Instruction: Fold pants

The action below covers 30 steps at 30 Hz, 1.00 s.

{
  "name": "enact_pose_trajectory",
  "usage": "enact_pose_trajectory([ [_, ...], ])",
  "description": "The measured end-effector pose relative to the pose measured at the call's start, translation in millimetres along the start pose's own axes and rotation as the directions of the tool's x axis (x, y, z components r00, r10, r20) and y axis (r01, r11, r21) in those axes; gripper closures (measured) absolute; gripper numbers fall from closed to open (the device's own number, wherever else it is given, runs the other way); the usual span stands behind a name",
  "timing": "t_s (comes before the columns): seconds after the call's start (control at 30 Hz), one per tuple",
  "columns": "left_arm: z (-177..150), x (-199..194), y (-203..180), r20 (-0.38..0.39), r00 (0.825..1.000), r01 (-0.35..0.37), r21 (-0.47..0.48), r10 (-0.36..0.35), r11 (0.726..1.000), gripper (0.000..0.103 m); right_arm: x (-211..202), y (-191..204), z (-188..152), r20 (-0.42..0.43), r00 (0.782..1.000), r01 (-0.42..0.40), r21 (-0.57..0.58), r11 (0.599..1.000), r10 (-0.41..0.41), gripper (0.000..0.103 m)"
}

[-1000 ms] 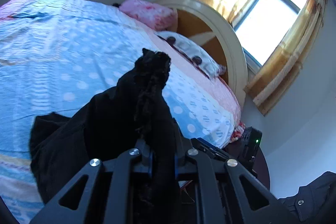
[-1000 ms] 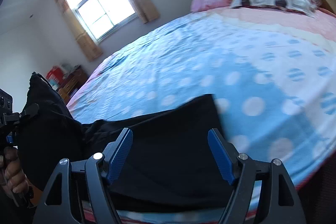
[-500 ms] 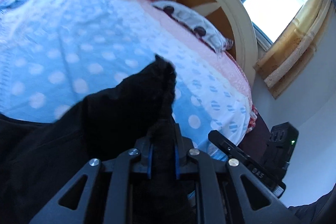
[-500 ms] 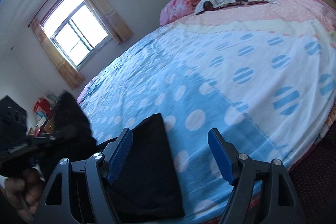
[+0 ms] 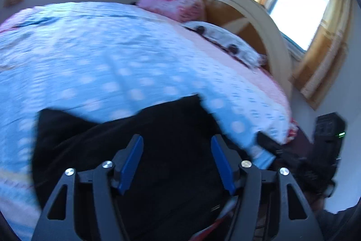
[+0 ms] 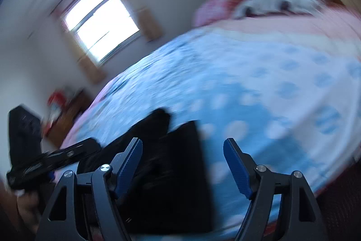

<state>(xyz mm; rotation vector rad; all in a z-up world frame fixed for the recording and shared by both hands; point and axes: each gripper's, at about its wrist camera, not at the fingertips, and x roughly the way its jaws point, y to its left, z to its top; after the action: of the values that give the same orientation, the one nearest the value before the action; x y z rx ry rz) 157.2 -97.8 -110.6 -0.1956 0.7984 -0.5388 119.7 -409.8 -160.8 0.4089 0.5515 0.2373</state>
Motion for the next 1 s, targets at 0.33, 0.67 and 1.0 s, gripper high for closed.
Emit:
enact_pose_trajectory([
  [0.33, -37.6, -7.7, 27.9, 0.033, 0.996, -0.082, 0.039, 0.081, 0.996, 0.029, 32.5, 41.6, -10.8, -0.193, 0.981, -0.052, -0.199, 0.979, 0.013, 0.041],
  [0.67, -49.0, -10.4, 38.3, 0.049, 0.996, -0.072, 0.055, 0.069, 0.996, 0.025, 19.7, 20.1, -29.7, -0.326, 0.940, 0.022, -0.232, 0.972, -0.099, 0.085],
  [1.0, -51.1, -23.5, 46.6, 0.099, 0.988, -0.123, 0.074, 0.116, 0.990, 0.025, 31.0, 7.4, -30.8, -0.417, 0.897, 0.048, -0.241, 0.969, -0.149, 0.068],
])
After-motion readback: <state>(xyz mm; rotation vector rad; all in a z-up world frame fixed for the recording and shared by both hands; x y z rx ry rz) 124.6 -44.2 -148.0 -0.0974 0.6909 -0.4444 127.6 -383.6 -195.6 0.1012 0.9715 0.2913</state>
